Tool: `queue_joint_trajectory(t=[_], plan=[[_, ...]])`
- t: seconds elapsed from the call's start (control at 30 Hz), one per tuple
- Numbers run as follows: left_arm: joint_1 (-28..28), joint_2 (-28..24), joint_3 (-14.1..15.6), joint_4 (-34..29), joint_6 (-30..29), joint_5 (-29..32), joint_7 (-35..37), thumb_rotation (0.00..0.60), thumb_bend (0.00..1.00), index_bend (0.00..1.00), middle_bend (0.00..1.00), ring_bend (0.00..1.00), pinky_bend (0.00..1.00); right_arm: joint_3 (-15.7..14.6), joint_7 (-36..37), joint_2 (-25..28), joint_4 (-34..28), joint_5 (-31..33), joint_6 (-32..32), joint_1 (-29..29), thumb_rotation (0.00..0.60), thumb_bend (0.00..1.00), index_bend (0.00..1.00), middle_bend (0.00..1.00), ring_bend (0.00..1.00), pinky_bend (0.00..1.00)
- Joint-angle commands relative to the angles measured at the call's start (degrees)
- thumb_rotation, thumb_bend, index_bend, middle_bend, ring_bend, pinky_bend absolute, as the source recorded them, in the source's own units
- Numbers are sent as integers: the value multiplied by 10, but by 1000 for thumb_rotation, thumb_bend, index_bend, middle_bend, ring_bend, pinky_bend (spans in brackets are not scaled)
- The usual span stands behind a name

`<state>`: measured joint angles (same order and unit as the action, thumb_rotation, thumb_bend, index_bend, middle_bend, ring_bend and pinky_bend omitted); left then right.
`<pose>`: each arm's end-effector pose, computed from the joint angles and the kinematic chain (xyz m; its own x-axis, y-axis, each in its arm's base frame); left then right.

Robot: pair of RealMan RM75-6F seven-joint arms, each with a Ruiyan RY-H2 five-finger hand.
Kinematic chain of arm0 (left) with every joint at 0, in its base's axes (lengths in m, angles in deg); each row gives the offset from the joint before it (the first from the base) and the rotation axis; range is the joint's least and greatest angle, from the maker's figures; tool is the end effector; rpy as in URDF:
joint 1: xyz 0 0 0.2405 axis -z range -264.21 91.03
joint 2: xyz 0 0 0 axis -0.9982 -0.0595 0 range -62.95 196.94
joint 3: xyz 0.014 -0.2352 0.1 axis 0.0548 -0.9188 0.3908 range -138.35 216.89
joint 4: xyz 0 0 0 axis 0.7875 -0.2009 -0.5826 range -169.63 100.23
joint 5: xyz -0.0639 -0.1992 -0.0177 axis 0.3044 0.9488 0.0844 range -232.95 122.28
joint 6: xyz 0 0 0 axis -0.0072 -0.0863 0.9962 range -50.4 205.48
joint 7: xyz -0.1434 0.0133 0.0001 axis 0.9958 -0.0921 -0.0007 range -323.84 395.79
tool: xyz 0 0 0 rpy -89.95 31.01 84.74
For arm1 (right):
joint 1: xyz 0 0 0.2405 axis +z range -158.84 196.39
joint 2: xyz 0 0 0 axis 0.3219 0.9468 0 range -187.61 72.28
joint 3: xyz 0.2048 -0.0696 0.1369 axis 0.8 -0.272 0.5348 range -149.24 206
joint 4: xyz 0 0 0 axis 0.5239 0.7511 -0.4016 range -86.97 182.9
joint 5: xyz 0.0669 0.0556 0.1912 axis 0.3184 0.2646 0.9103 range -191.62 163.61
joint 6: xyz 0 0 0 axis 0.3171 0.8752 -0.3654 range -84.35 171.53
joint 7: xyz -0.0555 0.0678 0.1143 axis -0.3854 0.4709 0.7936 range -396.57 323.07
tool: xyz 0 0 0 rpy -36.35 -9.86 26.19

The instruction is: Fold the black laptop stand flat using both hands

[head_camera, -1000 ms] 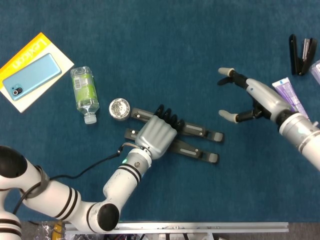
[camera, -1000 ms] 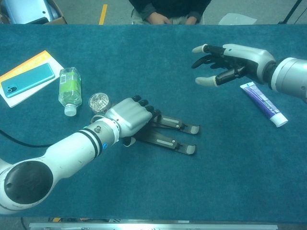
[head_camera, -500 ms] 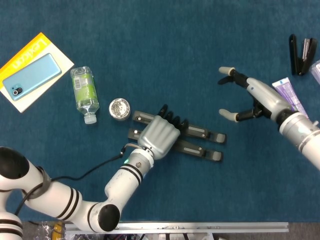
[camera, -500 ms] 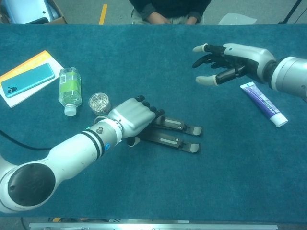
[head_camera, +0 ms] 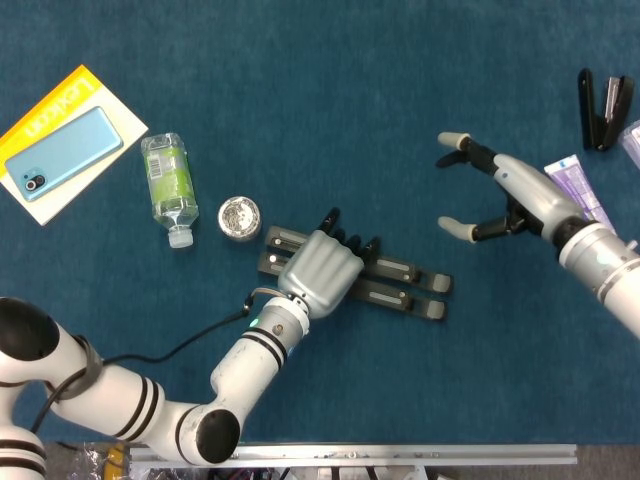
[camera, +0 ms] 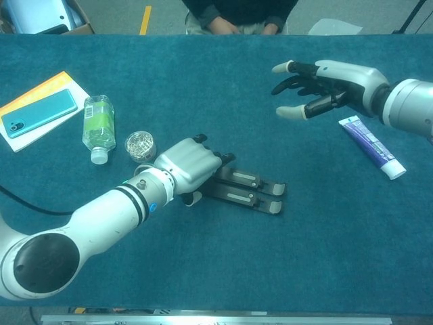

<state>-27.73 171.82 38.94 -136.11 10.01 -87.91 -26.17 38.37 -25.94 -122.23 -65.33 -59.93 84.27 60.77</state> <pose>-0.0568 0.2356 -0.1118 0.7692 0.3480 0.5359 0.6201 -0.6089 -0.4947 -0.1425 -0.2920 0.0488 -0.2179 -0.6554 0.7231 -0.9725 0.0832 -0.2176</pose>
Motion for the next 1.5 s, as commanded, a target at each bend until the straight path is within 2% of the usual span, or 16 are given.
queue_joint_trajectory(t=[0.03, 0.47, 0.6, 0.8, 0.93, 1.0, 1.13, 1.33, 1.5], plan=[[-2, 2, 0, 3, 1, -3, 3, 600, 378, 33, 521, 252, 0, 0, 0, 0, 0, 1, 0, 0, 478, 261, 0, 202, 0, 33], [-15, 0, 0, 10, 4, -36, 29, 600, 410, 83, 605, 347, 0, -1, -6, -1, -3, 6, 5, 2, 479, 259, 0, 202, 0, 33], [-18, -4, 2, 5, 3, -37, 28, 600, 415, 43, 523, 307, 0, -1, -8, 0, -4, 9, 7, 2, 478, 260, 0, 201, 0, 33], [-19, -20, -2, -17, -3, -43, 25, 600, 408, 0, 314, 119, 0, 0, -11, 4, -8, 7, 14, 1, 479, 260, 0, 201, 0, 33], [-29, -45, -4, -44, -18, -70, 40, 600, 407, 0, 213, 59, 0, 0, -10, 11, -11, 1, 22, -6, 478, 260, 0, 197, 0, 33], [-37, -62, -6, -60, -23, -89, 61, 600, 405, 0, 140, 19, 0, -2, -13, 16, -11, -7, 31, -12, 478, 260, 0, 195, 0, 33], [-62, -105, -8, -89, -28, -141, 123, 600, 401, 0, 75, 3, 0, -8, -20, 26, -14, -26, 54, -29, 479, 260, 0, 188, 0, 33], [-112, -165, -3, -96, -42, -242, 243, 600, 400, 0, 53, 0, 0, -18, -34, 46, -21, -64, 105, -62, 480, 260, 0, 175, 0, 33], [-149, -205, -2, -69, -53, -317, 350, 600, 400, 0, 44, 0, 0, -27, -44, 56, -23, -104, 160, -98, 478, 260, 0, 159, 0, 33]])
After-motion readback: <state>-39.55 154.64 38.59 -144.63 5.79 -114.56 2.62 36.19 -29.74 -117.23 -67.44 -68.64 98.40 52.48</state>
